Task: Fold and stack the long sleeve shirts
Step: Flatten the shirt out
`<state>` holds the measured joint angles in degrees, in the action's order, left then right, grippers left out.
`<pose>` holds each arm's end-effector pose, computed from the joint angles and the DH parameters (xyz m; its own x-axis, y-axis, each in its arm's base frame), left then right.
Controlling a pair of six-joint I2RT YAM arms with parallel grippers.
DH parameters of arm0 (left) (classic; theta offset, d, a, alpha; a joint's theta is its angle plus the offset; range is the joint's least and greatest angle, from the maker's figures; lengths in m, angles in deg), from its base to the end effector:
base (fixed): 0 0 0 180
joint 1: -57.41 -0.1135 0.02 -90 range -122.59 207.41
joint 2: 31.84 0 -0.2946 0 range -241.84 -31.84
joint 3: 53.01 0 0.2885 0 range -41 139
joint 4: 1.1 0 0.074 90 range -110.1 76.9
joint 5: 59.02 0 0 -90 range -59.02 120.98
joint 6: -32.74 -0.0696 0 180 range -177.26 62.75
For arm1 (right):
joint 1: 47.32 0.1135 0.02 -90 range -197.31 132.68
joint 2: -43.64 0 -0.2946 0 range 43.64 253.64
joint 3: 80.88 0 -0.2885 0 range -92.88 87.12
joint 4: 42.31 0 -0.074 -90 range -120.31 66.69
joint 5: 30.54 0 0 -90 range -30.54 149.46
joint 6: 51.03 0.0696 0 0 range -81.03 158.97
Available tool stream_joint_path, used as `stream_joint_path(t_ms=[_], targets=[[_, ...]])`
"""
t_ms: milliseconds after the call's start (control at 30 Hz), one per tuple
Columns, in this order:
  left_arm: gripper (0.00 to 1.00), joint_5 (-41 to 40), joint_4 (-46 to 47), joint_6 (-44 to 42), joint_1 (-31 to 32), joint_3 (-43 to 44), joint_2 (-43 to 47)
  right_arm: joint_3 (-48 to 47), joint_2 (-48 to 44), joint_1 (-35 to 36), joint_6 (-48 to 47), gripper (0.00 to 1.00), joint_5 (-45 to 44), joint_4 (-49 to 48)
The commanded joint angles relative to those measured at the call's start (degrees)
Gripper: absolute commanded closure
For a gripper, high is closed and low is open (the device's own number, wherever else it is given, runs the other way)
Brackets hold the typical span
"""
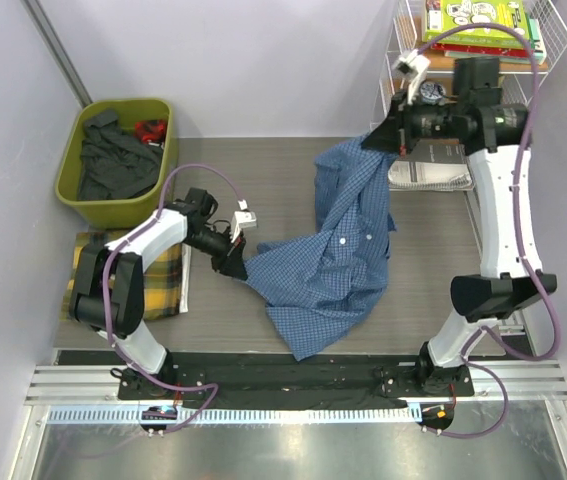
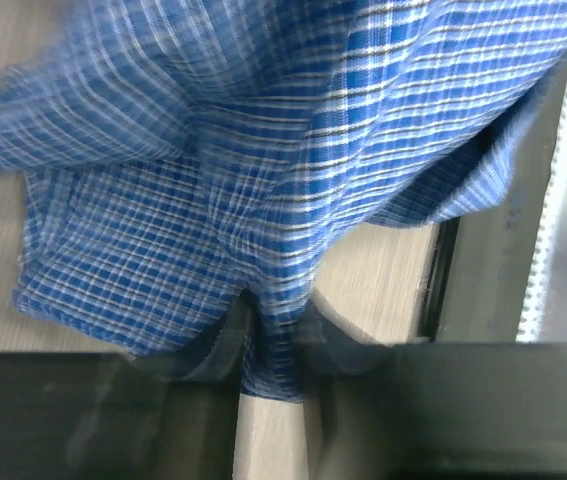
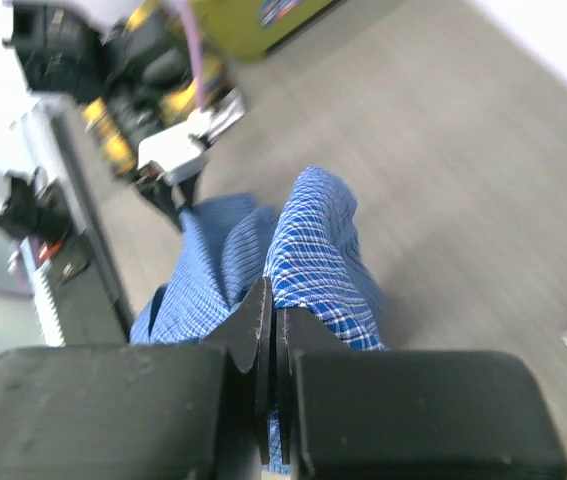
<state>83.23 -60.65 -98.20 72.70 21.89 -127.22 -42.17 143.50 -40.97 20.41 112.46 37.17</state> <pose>0.3116 -0.1422 0.1910 -0.5253 0.5595 -0.6411 0.8442 0.2486 -0.4748 0.3695 0.0971 0.5232 -0.3606 -0.2329 -0.9032 -0.8506 0.4794 0.2160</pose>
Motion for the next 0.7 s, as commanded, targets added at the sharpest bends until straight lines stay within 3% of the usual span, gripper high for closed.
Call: stream_joint_path(t_ms=[0, 167, 200, 267, 300, 433, 500, 600, 667], targets=[[0.96, 2.6, -4.5, 2.1, -0.3, 4.2, 4.3, -2.3, -8.9, -3.7, 6.9, 0.99, -1.7, -10.7], [1.00, -10.2, 0.0, 17.4, -2.6, 18.4, 8.5, -1.6, -11.4, -8.3, 9.4, 0.99, -13.2, -19.5], [1.00, -13.7, 1.3, 23.7, -3.6, 24.8, 8.0, -1.4, -11.4, -8.5, 9.7, 0.99, -15.1, -21.1], [1.00, -22.1, 2.8, 28.5, -4.0, 33.3, 4.5, -1.2, -10.4, -8.6, 10.3, 0.99, -21.5, -28.2], [1.00, -23.1, 2.3, 29.5, -4.4, 42.4, 3.2, -1.9, -9.5, -8.8, 11.2, 0.99, -23.8, -30.5], [1.00, -29.3, 1.1, 32.5, -4.5, 58.0, -0.3, -18.0, -2.2, -13.2, 15.0, 0.99, -28.5, -35.8], [1.00, -29.7, 0.2, 31.2, -4.4, 59.3, 2.3, -20.6, -1.7, -15.3, 15.1, 0.99, -27.9, -36.1], [1.00, -23.1, -0.7, 25.5, -4.4, 48.7, 10.9, -12.9, -8.2, -19.4, 14.9, 0.99, -21.7, -37.4], [1.00, -19.2, -2.7, 19.1, -4.3, 34.8, 15.8, 0.0, -15.8, -19.8, 12.3, 0.99, -19.6, -38.0]])
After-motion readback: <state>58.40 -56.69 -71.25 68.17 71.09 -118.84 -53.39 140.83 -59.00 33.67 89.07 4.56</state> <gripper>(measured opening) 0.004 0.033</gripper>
